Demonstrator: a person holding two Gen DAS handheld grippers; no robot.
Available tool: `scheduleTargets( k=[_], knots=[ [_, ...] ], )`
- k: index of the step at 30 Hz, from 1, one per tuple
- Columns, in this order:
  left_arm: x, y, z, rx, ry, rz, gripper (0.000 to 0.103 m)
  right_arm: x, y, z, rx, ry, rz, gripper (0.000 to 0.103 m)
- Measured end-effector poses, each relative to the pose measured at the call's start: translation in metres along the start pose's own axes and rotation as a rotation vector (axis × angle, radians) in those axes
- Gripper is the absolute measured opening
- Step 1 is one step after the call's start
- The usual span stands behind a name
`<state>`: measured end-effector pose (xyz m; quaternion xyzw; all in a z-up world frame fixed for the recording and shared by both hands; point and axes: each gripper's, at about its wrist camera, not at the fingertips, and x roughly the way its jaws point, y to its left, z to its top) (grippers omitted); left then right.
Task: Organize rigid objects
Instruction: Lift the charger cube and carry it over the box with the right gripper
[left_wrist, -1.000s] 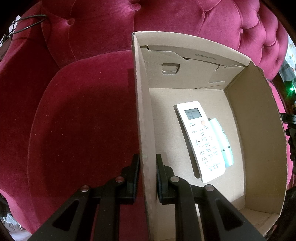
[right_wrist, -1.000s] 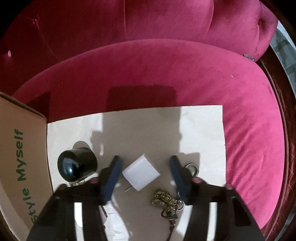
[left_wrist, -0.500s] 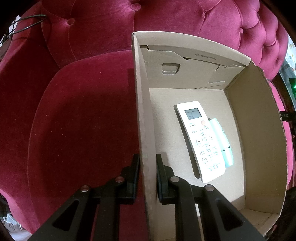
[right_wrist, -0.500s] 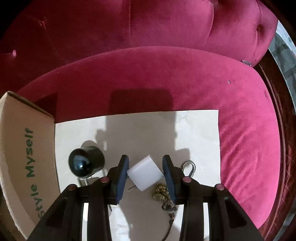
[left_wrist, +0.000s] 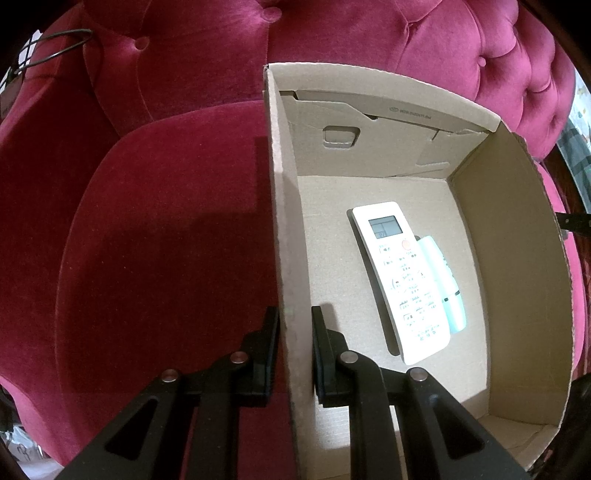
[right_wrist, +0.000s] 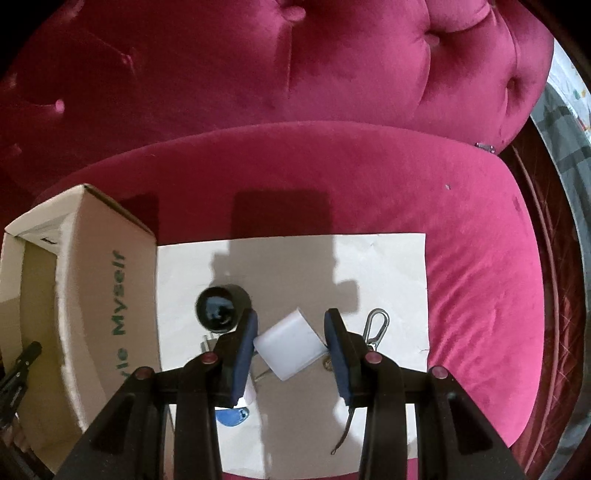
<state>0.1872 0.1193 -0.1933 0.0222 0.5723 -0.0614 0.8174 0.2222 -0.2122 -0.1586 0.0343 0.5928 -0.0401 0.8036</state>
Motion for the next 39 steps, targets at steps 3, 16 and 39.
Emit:
scheduleTargets(
  k=[3, 16, 39],
  knots=[
    [-0.001, 0.001, 0.000, -0.001, 0.000, -0.002, 0.017, -0.006, 0.005, -0.001, -0.008, -0.004, 0.000, 0.040],
    [-0.003, 0.004, 0.000, -0.005, -0.002, -0.005, 0.017, -0.038, 0.032, 0.000, -0.052, -0.022, 0.004, 0.040],
    [-0.003, 0.002, 0.000, 0.000, -0.003, -0.002, 0.017, -0.075, 0.127, -0.008, -0.221, -0.037, 0.099, 0.040]
  ],
)
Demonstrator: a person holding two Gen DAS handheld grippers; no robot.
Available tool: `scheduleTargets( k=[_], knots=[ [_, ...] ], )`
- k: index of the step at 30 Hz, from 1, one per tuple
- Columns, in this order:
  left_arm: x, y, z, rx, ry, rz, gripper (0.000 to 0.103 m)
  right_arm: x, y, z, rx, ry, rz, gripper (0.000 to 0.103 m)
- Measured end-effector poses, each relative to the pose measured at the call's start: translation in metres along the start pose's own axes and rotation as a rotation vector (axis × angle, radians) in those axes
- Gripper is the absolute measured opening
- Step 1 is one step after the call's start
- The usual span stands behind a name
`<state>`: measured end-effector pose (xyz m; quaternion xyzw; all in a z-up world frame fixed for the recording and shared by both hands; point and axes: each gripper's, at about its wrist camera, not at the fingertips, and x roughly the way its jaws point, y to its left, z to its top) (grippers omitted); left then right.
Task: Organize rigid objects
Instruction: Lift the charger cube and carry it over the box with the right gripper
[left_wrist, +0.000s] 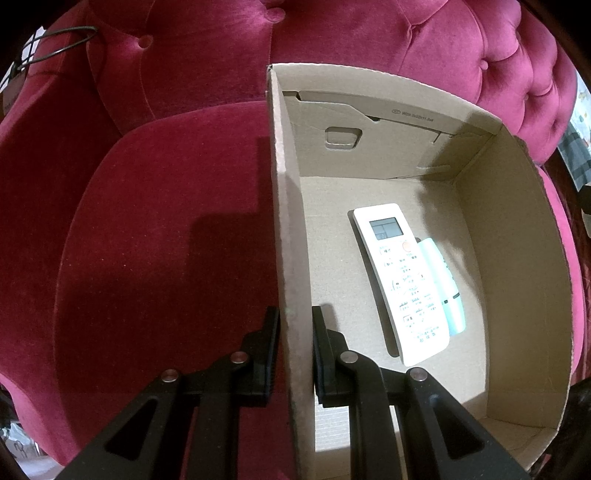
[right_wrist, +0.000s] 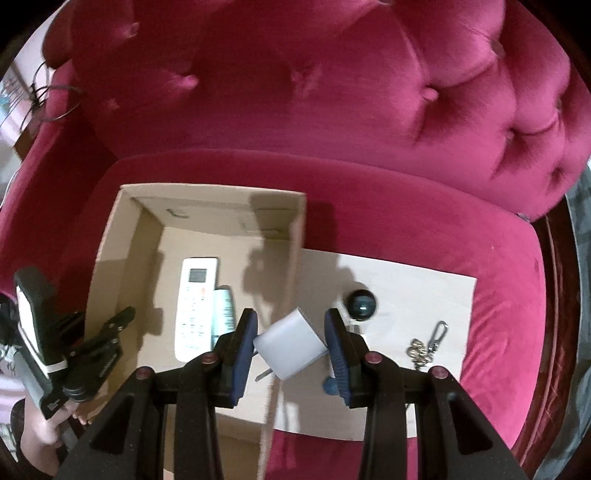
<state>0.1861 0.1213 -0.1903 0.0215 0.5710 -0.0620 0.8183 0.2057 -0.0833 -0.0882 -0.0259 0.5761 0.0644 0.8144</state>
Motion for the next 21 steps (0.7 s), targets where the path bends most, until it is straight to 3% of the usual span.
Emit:
scheduleTargets(
  k=[10, 21],
  knots=[
    [0.000, 0.000, 0.000, 0.003, 0.000, 0.002, 0.017, 0.016, 0.051, -0.018, -0.068, 0.015, 0.059, 0.040],
    [0.000, 0.000, 0.000, 0.003, 0.001, 0.002, 0.017, 0.047, 0.079, -0.044, -0.077, 0.053, 0.083, 0.040]
  ],
)
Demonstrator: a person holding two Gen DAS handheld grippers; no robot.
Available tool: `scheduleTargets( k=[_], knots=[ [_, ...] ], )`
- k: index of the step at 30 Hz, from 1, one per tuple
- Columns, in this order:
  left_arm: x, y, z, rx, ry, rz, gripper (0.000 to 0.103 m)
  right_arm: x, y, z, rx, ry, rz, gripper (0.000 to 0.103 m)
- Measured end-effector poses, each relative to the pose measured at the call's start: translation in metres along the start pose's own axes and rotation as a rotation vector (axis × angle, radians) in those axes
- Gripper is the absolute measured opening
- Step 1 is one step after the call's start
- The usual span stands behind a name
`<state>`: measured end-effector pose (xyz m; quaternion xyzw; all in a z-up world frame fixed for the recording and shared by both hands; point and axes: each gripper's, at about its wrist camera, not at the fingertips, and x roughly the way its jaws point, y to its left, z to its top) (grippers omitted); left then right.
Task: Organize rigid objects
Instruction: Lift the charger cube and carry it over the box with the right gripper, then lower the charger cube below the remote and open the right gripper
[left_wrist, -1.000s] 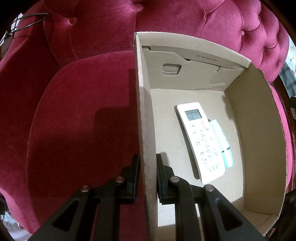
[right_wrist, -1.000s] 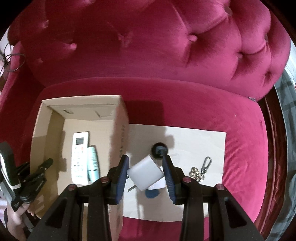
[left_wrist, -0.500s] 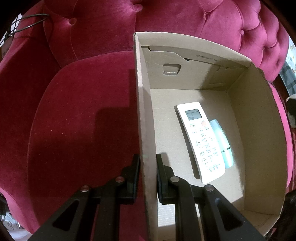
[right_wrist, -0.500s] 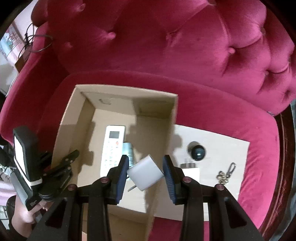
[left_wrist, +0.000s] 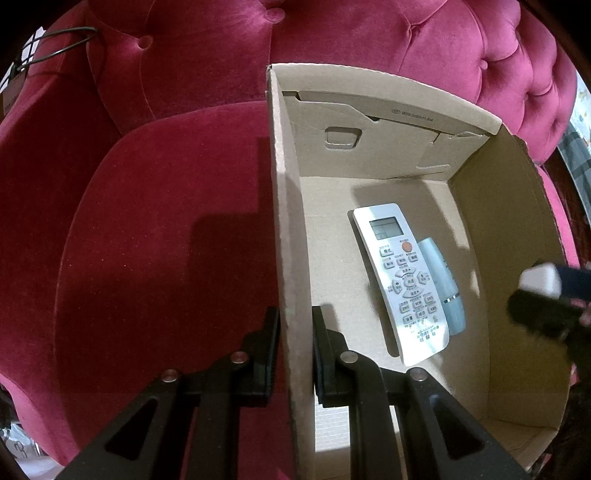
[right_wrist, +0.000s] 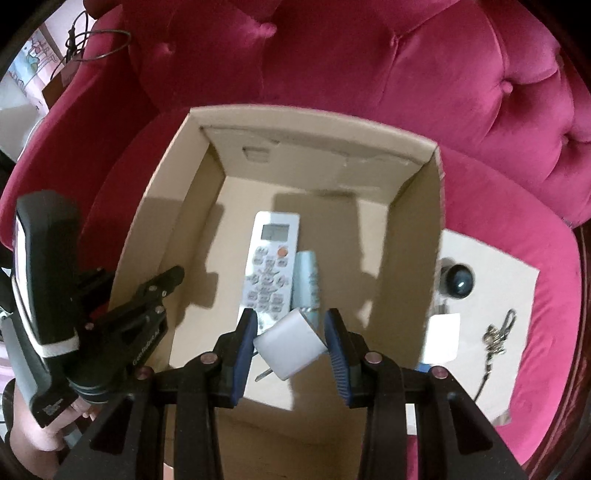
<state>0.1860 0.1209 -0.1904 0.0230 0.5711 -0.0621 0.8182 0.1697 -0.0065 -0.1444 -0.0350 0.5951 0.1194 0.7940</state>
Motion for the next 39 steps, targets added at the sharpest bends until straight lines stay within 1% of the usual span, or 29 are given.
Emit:
scheduleTargets(
  k=[10, 21, 25, 31, 39],
  knots=[
    [0.001, 0.001, 0.001, 0.001, 0.000, -0.002, 0.017, 0.035, 0.010, -0.027, 0.051, 0.033, 0.007, 0.040],
    [0.001, -0.001, 0.001, 0.005, -0.002, 0.001, 0.017, 0.060, 0.013, -0.046, 0.080, 0.060, 0.002, 0.040],
    [0.001, -0.001, 0.000, 0.009, -0.003, 0.005, 0.017, 0.061, 0.010, -0.046, 0.101, 0.062, 0.012, 0.040],
    [0.001, -0.001, -0.001, 0.007, -0.005, 0.004, 0.017, 0.065, 0.012, -0.042, 0.086, 0.071, 0.011, 0.041],
    [0.002, -0.001, -0.002, 0.006, -0.005, 0.005, 0.017, 0.064, 0.014, -0.044, 0.079, 0.056, 0.014, 0.044]
  ],
)
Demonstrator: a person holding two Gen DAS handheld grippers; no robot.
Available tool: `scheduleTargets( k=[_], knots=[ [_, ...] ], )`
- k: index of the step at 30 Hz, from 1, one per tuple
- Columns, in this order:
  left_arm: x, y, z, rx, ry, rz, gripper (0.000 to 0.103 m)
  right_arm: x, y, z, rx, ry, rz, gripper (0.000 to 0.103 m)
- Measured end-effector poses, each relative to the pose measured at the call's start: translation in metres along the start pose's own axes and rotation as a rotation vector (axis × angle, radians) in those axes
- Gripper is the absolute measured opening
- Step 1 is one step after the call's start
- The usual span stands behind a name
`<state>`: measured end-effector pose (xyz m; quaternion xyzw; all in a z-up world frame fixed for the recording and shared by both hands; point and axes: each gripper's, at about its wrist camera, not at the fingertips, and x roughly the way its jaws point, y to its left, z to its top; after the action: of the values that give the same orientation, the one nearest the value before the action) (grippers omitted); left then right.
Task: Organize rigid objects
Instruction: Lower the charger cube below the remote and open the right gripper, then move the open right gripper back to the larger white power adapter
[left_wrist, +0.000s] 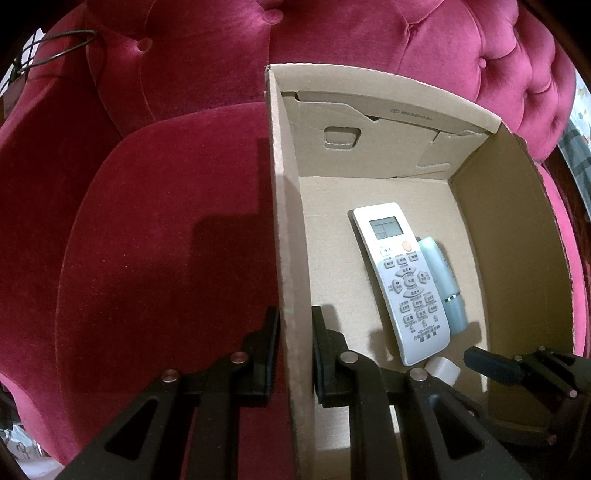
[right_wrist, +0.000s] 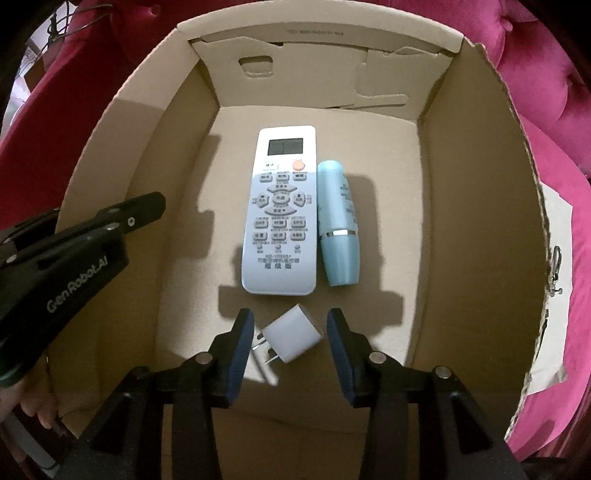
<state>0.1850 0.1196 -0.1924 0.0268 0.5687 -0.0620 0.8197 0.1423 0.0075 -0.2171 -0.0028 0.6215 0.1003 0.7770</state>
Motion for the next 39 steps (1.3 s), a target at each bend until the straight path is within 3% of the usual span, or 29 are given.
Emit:
scheduleTargets(
  k=[12, 21, 30, 32, 39],
  knots=[
    [0.002, -0.001, 0.000, 0.003, 0.001, 0.004, 0.017, -0.023, 0.002, 0.002, -0.004, -0.039, -0.007, 0.045],
    [0.001, -0.001, -0.001, 0.006, 0.000, 0.008, 0.017, -0.054, -0.003, 0.005, -0.007, -0.084, -0.022, 0.055],
    [0.001, -0.002, -0.001, 0.005, 0.000, 0.008, 0.017, -0.092, -0.015, 0.008, 0.009, -0.155, -0.047, 0.079],
    [0.001, -0.002, -0.001, 0.004, 0.000, 0.007, 0.017, -0.098, -0.019, 0.009, 0.020, -0.171, -0.051, 0.089],
    [0.001, -0.003, -0.001, 0.007, 0.000, 0.010, 0.017, -0.123, -0.037, 0.012, 0.033, -0.216, -0.061, 0.103]
  ],
)
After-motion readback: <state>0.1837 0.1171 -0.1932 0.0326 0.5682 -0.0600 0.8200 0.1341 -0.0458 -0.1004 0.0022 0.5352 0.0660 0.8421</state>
